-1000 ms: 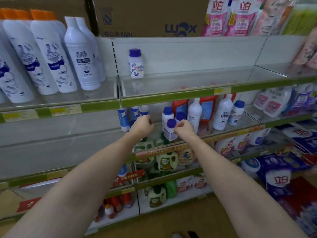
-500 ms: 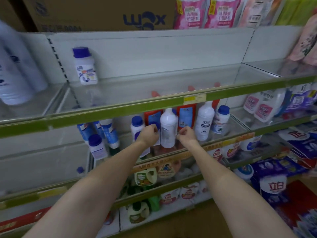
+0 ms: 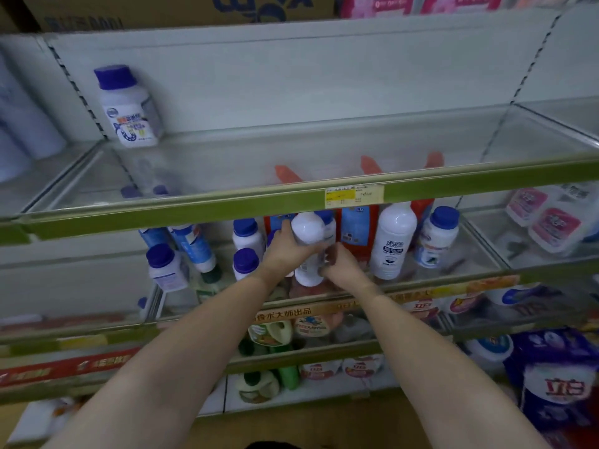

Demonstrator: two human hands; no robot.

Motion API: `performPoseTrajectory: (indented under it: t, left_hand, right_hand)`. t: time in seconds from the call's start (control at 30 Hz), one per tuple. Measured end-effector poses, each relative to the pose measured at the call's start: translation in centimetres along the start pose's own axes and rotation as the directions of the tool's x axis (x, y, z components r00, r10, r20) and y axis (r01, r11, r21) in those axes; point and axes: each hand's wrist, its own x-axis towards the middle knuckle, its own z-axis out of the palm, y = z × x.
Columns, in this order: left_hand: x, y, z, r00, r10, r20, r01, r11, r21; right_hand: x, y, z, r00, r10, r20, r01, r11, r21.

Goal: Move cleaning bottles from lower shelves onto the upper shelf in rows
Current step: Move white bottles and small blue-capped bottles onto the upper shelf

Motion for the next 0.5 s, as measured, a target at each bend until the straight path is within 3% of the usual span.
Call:
performPoseTrajectory:
  t: [0.27, 0.5]
  left_hand:
    - [-0.9, 1.0, 1.1, 0.993, 0.005, -0.121, -0.009, 0.999, -0.031]
    - [-4.3, 0.9, 1.6, 0.970, 0.020, -0.243, -0.071, 0.977, -0.202]
  right_hand:
    - [0.5, 2.1, 1.7, 0.996, 0.074, 0.044, -0.072, 0.996, -0.046]
    - [-0.7, 1.3, 2.2, 0.999, 0.053, -0.009, -0.053, 0.996, -0.072]
